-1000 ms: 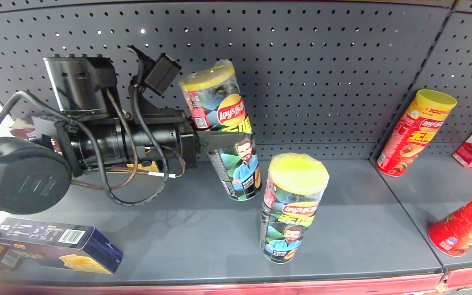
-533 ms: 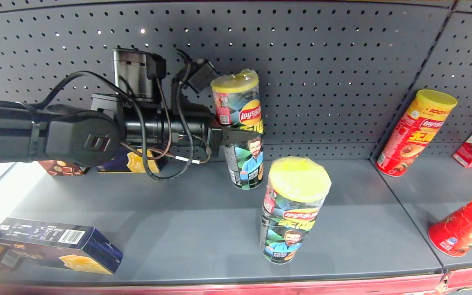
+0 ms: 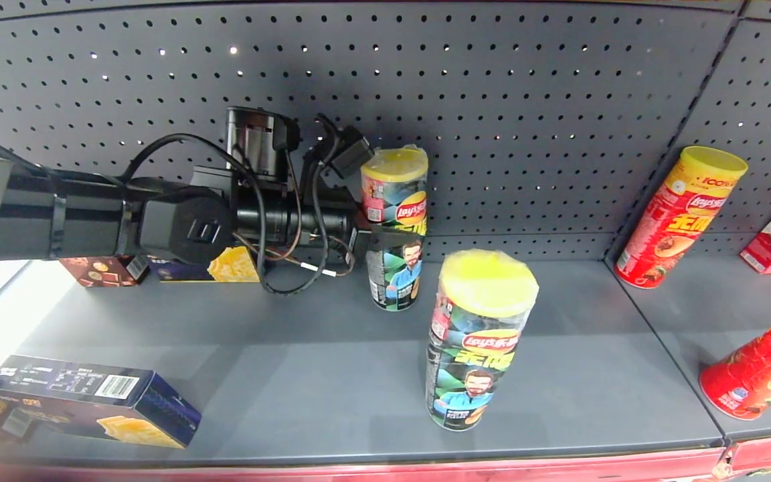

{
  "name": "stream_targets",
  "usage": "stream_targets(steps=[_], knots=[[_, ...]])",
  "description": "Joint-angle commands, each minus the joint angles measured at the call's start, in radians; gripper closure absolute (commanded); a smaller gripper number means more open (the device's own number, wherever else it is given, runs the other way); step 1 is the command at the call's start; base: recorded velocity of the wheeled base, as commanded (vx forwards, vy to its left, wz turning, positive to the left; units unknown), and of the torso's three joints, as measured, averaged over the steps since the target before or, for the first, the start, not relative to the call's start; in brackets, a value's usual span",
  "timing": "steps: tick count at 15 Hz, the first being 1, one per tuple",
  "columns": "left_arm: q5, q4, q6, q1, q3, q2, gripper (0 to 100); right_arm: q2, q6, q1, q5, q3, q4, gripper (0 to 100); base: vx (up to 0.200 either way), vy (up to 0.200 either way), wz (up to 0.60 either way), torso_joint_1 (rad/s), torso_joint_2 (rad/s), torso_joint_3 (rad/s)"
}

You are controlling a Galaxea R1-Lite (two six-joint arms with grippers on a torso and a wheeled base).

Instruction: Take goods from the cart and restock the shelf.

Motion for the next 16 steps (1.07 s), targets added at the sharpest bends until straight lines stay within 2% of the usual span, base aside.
stream_targets(steps=[1,9,13,14,16], knots=[[0.003,-0.004,0.001,-0.003,-0.011,0.023,100,0.002,0.0,0.001,0.0,0.0,0.0,0,0.0,0.0,0.0,0.0,0.0,0.0],[-0.002,-0.008,0.003,-0.038,-0.078,0.086,100,0.002,0.0,0.001,0.0,0.0,0.0,0,0.0,0.0,0.0,0.0,0.0,0.0],[-0.002,-0.01,0.007,-0.045,-0.074,0.092,100,0.002,0.0,0.001,0.0,0.0,0.0,0,0.0,0.0,0.0,0.0,0.0,0.0],[-0.002,-0.01,0.012,-0.045,-0.071,0.092,0,0.002,0.0,0.001,0.0,0.0,0.0,0,0.0,0.0,0.0,0.0,0.0,0.0],[0.003,0.002,0.011,-0.047,-0.06,0.086,0,0.002,0.0,0.001,0.0,0.0,0.0,0,0.0,0.0,0.0,0.0,0.0,0.0]])
